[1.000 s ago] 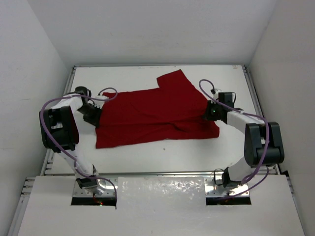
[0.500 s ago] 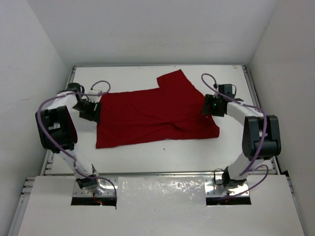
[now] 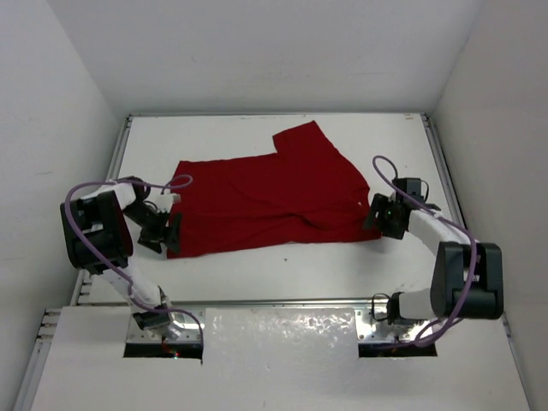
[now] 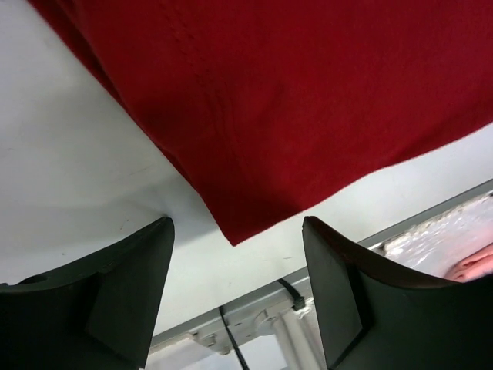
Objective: Fold and stack the t-shirts
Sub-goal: Fold the flattened tshirt in 1/3 of the way
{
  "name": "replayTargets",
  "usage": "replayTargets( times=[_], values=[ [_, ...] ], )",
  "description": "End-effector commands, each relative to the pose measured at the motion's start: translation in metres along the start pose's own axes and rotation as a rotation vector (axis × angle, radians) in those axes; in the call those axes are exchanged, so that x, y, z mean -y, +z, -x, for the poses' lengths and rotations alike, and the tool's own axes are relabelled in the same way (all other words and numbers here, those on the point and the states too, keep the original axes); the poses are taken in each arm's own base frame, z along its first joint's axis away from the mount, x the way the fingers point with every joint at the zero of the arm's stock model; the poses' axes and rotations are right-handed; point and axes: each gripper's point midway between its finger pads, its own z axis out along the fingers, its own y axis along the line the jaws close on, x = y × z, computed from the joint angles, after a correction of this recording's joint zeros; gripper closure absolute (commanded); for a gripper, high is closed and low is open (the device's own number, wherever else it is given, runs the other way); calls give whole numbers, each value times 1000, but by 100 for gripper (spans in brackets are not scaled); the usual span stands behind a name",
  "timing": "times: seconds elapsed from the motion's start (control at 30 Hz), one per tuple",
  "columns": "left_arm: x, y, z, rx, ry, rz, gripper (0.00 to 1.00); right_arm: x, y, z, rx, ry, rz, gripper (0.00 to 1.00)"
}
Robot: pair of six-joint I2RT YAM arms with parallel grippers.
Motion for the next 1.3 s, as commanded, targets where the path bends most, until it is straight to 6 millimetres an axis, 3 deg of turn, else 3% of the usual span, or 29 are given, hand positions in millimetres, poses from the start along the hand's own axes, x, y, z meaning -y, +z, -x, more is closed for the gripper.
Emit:
replayTargets(
  times=[0.0,0.17,0.2,0.27,0.3,0.37,0.4,0.53,0.6,0.83,0.9,0.93,0.97,1.03,1.07,1.1,1.2,1.23,1.27],
  values=[
    [-14,9,25,62,-1,42,33,-5,17,-3,-16,27,43,35],
    [-2,29,29,30,55,28,34,8,32,-8,-9,95,25,40],
    [1,32,30,31,53,10,36,8,33,-8,-10,95,28,52],
    [3,37,27,10,52,-15,59,8,35,-11,-12,103,29,68],
    [4,38,27,8,59,-23,81,8,34,-12,-11,108,30,81],
    [4,36,24,0,74,-26,100,11,28,-15,-9,112,16,94],
    [3,33,23,1,80,-19,100,14,25,-16,-9,106,-3,100],
    [-12,20,18,18,79,17,100,39,1,-37,-52,114,-121,100],
    [-18,11,20,35,92,41,100,40,-9,-44,-50,106,-124,100],
    [-14,-9,7,9,126,83,100,45,-28,-104,-106,183,-132,100],
    [-14,-9,-2,-20,138,91,100,45,-34,-106,-72,202,-131,100],
    [-12,-7,-10,-44,135,81,100,48,-36,-116,-90,210,-147,99],
    [-10,-6,-15,-57,148,69,100,49,-37,-118,-85,215,-150,92],
    [0,-1,-23,-70,144,19,91,50,-37,-123,-78,227,-146,83],
    [7,1,-23,-58,149,-23,79,48,-36,-124,-78,227,-137,67],
    [12,2,-27,-70,145,-50,75,48,-36,-123,-74,222,-131,58],
    [19,-1,-30,-92,135,-96,68,49,-43,-112,-83,192,-154,34],
    [18,-4,-30,-92,146,-102,66,45,-49,-93,-53,176,-152,31],
    [15,-9,-30,-98,141,-93,57,51,-55,-80,-24,144,-196,27]
  ],
)
